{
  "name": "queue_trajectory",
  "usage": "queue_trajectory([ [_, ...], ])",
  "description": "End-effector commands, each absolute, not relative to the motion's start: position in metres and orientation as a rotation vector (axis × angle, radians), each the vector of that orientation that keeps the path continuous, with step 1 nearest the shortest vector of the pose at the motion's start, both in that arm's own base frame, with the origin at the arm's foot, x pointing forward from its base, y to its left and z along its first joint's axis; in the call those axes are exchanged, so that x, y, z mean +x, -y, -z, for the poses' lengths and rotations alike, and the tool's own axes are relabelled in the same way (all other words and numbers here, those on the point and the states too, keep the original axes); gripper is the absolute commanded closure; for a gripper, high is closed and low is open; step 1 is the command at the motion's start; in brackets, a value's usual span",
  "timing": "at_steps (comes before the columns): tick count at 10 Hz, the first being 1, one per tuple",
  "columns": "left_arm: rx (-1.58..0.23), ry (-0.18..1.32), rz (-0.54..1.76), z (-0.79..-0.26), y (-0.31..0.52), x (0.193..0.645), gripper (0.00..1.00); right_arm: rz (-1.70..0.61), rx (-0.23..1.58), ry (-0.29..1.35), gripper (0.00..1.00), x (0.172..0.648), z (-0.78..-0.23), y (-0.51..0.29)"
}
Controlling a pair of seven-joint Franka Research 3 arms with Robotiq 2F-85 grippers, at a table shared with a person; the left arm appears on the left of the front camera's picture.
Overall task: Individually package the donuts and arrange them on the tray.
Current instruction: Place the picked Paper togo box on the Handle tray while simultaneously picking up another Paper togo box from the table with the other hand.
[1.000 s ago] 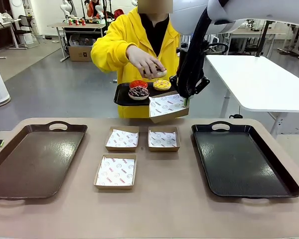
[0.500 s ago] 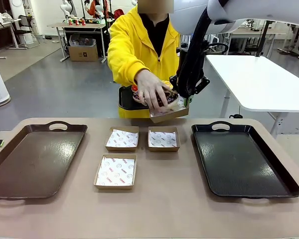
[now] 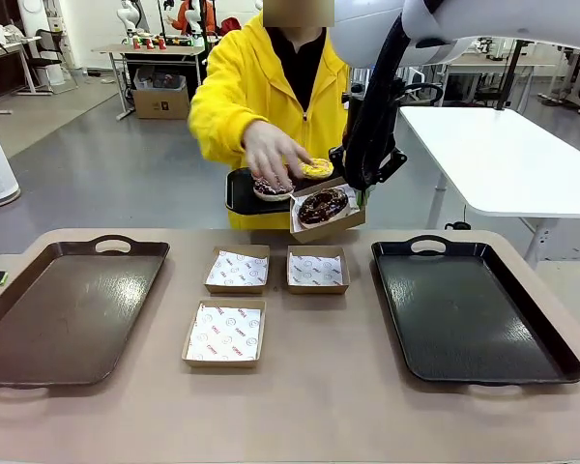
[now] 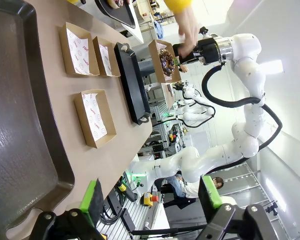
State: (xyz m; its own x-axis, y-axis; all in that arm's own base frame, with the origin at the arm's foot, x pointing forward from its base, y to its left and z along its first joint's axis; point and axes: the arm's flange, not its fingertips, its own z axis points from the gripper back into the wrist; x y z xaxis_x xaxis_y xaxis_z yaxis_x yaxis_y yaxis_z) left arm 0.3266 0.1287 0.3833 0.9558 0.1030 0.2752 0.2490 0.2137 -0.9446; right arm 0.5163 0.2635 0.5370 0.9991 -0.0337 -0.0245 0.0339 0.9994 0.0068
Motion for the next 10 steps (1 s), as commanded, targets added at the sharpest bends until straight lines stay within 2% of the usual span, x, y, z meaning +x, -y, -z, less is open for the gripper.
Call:
queue_trajectory([
  [1, -1.374, 0.333, 0.108, -0.385, -0.128, 0.326, 0.00, 0.037, 0.001, -0.026, 1.00, 0.511, -0.535, -0.260],
  [7, -1.358, 0.306, 0.103, -0.383, -0.129, 0.327, 0.00, -0.021, 0.026, -0.026, 0.99, 0.508, -0.539, -0.254],
  [10, -1.132, 0.153, 0.163, -0.435, -0.073, 0.335, 0.00, -0.054, -0.036, -0.019, 0.99, 0.452, -0.557, -0.208],
])
